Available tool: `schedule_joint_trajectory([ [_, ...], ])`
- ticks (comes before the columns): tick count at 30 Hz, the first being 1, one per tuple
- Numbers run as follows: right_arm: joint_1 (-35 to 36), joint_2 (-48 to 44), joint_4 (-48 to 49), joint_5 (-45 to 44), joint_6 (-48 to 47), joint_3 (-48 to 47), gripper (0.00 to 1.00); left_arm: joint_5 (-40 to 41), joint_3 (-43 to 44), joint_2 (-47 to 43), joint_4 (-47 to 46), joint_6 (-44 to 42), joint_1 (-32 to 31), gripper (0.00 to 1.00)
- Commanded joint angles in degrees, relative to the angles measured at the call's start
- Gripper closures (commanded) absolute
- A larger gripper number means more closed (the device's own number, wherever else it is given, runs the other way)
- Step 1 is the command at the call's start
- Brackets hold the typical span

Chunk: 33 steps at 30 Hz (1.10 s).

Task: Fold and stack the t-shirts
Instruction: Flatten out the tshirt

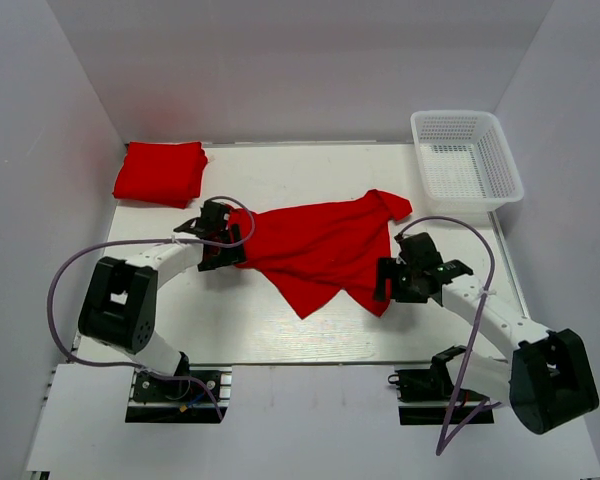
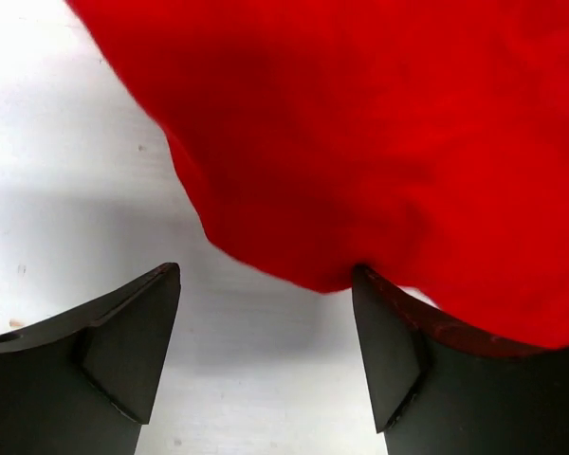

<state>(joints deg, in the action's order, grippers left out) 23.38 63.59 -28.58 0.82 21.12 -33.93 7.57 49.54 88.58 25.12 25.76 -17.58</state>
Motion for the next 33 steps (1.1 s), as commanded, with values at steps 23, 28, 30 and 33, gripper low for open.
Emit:
schedule_joint_trajectory([
  [23,3.9,15.1,12.1,-3.2,4.1,-3.4,0.47,0.2,4.8,7.8,-11.0,-4.0,0.2,1.0],
  [28,4.6,17.4,13.5,-2.8,3.2,-5.4,1.0,1.7,2.1,0.3,-13.5,-4.5,-1.0,1.0],
  [30,5.0,16.4,12.9,-4.4,3.0,-6.8,1.0,2.3,2.7,-2.4,-12.6,-4.5,-1.0,1.0],
  [33,5.0,11.2,11.6,-9.3,2.1,-8.3,1.0,3.9,4.6,-7.4,-10.0,-5.1,-1.0,1.0],
])
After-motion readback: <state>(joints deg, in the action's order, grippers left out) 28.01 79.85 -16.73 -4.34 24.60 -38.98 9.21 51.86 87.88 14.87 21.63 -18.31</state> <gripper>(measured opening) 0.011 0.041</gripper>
